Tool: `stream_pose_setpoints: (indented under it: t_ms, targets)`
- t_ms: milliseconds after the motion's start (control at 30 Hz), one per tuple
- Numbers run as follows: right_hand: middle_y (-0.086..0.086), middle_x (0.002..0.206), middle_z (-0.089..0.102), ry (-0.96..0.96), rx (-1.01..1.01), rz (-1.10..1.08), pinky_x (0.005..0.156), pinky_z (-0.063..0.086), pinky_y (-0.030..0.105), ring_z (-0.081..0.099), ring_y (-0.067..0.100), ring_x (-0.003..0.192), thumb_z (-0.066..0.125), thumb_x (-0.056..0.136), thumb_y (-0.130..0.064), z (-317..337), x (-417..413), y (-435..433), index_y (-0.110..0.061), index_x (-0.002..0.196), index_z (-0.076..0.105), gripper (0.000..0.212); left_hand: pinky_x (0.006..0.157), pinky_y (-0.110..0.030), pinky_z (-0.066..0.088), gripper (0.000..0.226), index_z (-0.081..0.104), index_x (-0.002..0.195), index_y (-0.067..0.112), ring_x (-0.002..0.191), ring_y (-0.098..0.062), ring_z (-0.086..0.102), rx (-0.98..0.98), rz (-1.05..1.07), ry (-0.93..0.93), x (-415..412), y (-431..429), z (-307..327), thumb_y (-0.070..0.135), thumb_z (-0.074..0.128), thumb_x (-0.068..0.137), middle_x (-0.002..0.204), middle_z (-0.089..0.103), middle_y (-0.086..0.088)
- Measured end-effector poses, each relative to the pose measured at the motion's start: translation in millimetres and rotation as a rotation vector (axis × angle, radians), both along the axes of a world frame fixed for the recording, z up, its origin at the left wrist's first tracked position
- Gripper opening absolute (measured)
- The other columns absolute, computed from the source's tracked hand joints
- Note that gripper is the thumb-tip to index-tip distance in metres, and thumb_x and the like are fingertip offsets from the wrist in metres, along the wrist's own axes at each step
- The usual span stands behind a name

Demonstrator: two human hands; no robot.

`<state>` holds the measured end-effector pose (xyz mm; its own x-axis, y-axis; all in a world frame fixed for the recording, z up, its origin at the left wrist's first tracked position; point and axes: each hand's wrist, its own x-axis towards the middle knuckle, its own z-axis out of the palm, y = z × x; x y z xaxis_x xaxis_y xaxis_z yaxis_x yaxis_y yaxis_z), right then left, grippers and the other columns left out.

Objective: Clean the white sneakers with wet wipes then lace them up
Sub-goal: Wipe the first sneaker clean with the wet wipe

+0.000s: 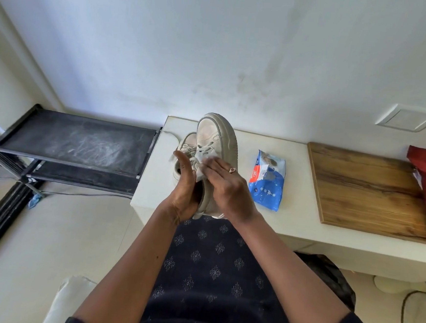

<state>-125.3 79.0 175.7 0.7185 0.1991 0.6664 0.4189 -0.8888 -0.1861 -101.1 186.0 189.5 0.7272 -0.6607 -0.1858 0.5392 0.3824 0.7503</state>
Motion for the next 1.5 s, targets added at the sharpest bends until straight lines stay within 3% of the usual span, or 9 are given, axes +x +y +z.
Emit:
stream_pose_setpoints:
  t_ms: [200,433,533,700,800,900,1000,1200,1500]
  targets:
    - [0.013,0.099,0.068,0.098,-0.028,-0.166,0.072,0.058,0.038,0.062,0.028,0.104,0.041,0.086,-0.003,15,34,-19,0.002,0.093,0.068,0.028,0.097,-0.031,0.048,0.123,0.037,0.142,0.025,0.124,-0.017,0.053,0.083,0.006,-0.095,-2,-3,0,0.094,0.037,0.041,0.133,0.057,-0.001]
    - [0.012,0.099,0.071,-0.002,0.148,-0.107,0.071,0.055,0.03,0.068,0.023,0.095,0.05,0.085,-0.012,13,-3,6,-0.001,0.09,0.072,0.025,0.095,-0.049,0.048,0.11,0.05,0.133,0.018,0.113,-0.029,0.06,-0.026,0.075,0.088,4,4,-1,0.086,-0.002,0.065,0.123,0.062,-0.011]
    - [0.012,0.102,0.07,-0.046,0.087,-0.056,0.08,0.05,0.023,0.066,0.023,0.1,0.039,0.088,0.003,-4,-28,13,0.001,0.095,0.071,0.033,0.069,-0.035,0.057,0.11,0.054,0.128,0.014,0.091,-0.026,0.065,-0.08,0.137,0.129,13,7,-4,0.088,-0.001,0.068,0.106,0.067,-0.012]
    - [0.012,0.106,0.069,-0.111,0.049,-0.006,0.095,0.047,0.027,0.064,0.022,0.104,0.037,0.098,-0.003,-28,-42,17,0.001,0.099,0.071,0.034,0.067,-0.034,0.052,0.1,0.055,0.126,0.011,0.085,-0.028,0.06,-0.151,0.238,0.199,24,10,-10,0.086,0.016,0.073,0.108,0.065,-0.013]
    - [0.014,0.111,0.067,-0.161,-0.012,0.013,0.091,0.05,0.029,0.063,0.022,0.107,0.043,0.097,-0.001,-24,-35,15,0.002,0.102,0.07,0.028,0.077,-0.03,0.05,0.069,0.07,0.104,0.008,0.078,-0.018,0.059,-0.131,0.18,0.219,23,11,-6,0.066,0.038,0.086,0.092,0.066,-0.009]
    - [0.014,0.111,0.067,-0.175,-0.053,-0.016,0.091,0.05,0.028,0.063,0.022,0.107,0.044,0.095,0.001,-13,-27,22,0.001,0.101,0.07,0.027,0.065,-0.019,0.049,0.044,0.073,0.09,0.008,0.06,-0.008,0.059,-0.129,0.149,0.252,22,14,-7,0.047,0.051,0.089,0.074,0.061,-0.002]
    - [0.013,0.105,0.07,-0.115,-0.045,-0.088,0.086,0.051,0.029,0.065,0.023,0.102,0.039,0.097,-0.005,-1,-18,30,-0.001,0.094,0.072,0.033,0.079,-0.024,0.053,0.042,0.065,0.098,0.003,0.076,-0.015,0.064,-0.11,0.197,0.273,19,12,-12,0.042,0.05,0.092,0.081,0.063,-0.006]
    - [0.015,0.101,0.07,0.009,-0.036,-0.21,0.073,0.058,0.035,0.067,0.028,0.097,0.044,0.089,-0.013,7,-7,11,0.001,0.092,0.07,0.03,0.071,-0.032,0.058,0.046,0.056,0.12,0.002,0.092,-0.022,0.069,-0.038,0.264,0.316,7,3,-16,0.035,0.03,0.102,0.11,0.066,-0.016]
    - [0.016,0.113,0.066,-0.027,0.027,-0.207,0.086,0.051,0.03,0.064,0.026,0.103,0.044,0.086,0.001,-24,-43,6,0.002,0.104,0.069,0.031,0.09,-0.039,0.049,0.059,0.075,0.094,0.007,0.088,-0.024,0.068,-0.082,0.299,0.298,15,-1,-13,0.041,0.028,0.1,0.099,0.071,-0.013]
